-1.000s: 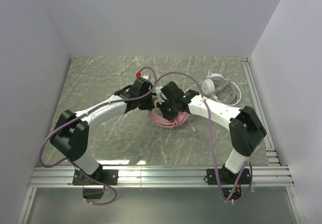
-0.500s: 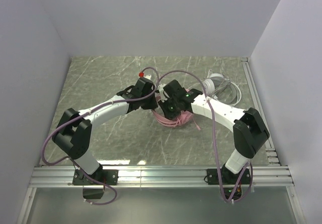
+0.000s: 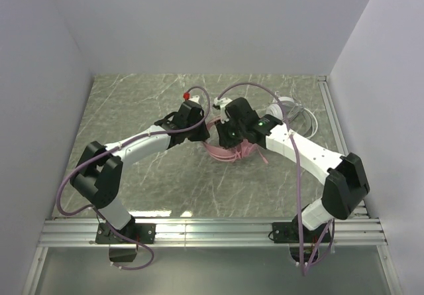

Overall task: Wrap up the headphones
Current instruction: Place the headphones on the table

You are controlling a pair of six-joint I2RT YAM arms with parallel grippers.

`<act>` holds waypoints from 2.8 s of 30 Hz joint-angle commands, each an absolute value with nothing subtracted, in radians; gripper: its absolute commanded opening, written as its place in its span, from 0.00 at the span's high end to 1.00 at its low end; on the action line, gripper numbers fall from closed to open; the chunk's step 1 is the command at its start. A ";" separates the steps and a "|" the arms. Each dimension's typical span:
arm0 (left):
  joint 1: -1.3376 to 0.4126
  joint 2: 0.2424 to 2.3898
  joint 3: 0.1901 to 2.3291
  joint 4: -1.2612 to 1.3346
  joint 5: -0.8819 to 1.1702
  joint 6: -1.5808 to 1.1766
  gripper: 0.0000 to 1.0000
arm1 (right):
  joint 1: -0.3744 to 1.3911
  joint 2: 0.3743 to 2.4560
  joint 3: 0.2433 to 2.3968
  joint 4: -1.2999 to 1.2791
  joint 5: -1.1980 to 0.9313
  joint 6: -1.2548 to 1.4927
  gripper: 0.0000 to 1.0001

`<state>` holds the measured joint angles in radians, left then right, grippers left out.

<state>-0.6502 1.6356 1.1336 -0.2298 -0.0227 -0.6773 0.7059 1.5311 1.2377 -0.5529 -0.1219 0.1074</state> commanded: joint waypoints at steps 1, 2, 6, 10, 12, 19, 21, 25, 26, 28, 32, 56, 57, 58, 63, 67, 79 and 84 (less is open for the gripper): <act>-0.649 1.631 1.198 -0.089 0.014 -0.730 1.00 | 0.689 1.474 1.252 -0.497 -0.095 0.136 0.68; -0.649 1.640 1.200 -0.095 0.018 -0.730 1.00 | 0.687 1.471 1.259 -0.494 -0.094 0.138 0.68; -0.649 1.647 1.203 -0.095 0.020 -0.732 1.00 | 0.684 1.447 1.256 -0.463 -0.074 0.155 0.57; -0.649 1.661 1.183 -0.065 0.003 -0.738 1.00 | 0.683 1.379 1.230 -0.402 -0.017 0.176 0.44; -0.649 1.687 1.195 -0.069 0.003 -0.730 1.00 | 0.678 1.344 1.213 -0.393 0.047 0.192 0.40; -0.629 1.767 1.239 -0.087 0.003 -0.710 1.00 | 0.641 1.163 1.126 -0.371 0.087 0.209 0.31; -0.624 1.784 1.246 -0.087 0.003 -0.701 1.00 | 0.634 1.143 1.105 -0.382 0.095 0.206 0.31; -0.612 1.824 1.252 -0.068 0.034 -0.680 0.96 | 0.618 1.060 1.045 -0.373 0.095 0.213 0.31; -0.611 1.835 1.258 -0.074 0.057 -0.680 0.90 | 0.617 1.046 1.019 -0.365 0.092 0.215 0.31; -0.609 1.856 1.285 -0.090 0.064 -0.690 0.86 | 0.604 1.007 0.999 -0.353 0.080 0.216 0.30; -0.600 1.875 1.310 -0.112 0.074 -0.698 0.71 | 0.592 0.982 0.977 -0.365 0.069 0.210 0.30; -0.571 1.396 1.224 -0.397 -0.058 -0.706 0.01 | 0.538 0.833 0.865 -0.253 0.034 0.248 0.30; -0.571 1.332 1.206 -0.400 -0.078 -0.706 0.01 | 0.538 0.818 0.859 -0.249 0.049 0.253 0.30; -0.571 1.301 1.191 -0.405 -0.092 -0.704 0.01 | 0.540 0.812 0.859 -0.252 0.061 0.255 0.30; -0.571 1.088 1.160 -0.529 -0.276 -0.741 0.01 | 0.538 0.775 0.881 -0.331 0.218 0.279 0.30; -0.571 0.901 1.077 -0.505 -0.354 -0.756 0.01 | 0.538 0.661 0.816 -0.308 0.261 0.293 0.29; -0.571 0.450 0.864 -0.512 -0.294 -0.480 0.01 | 0.537 0.324 0.720 -0.359 0.408 0.344 0.29; -0.571 0.301 0.762 -0.500 -0.311 -0.422 0.01 | 0.540 0.242 0.692 -0.354 0.422 0.356 0.29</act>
<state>-0.5709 0.3557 0.7982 -0.5060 -0.2985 -0.4919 0.5426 0.2680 0.7029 -0.3542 0.3805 0.3386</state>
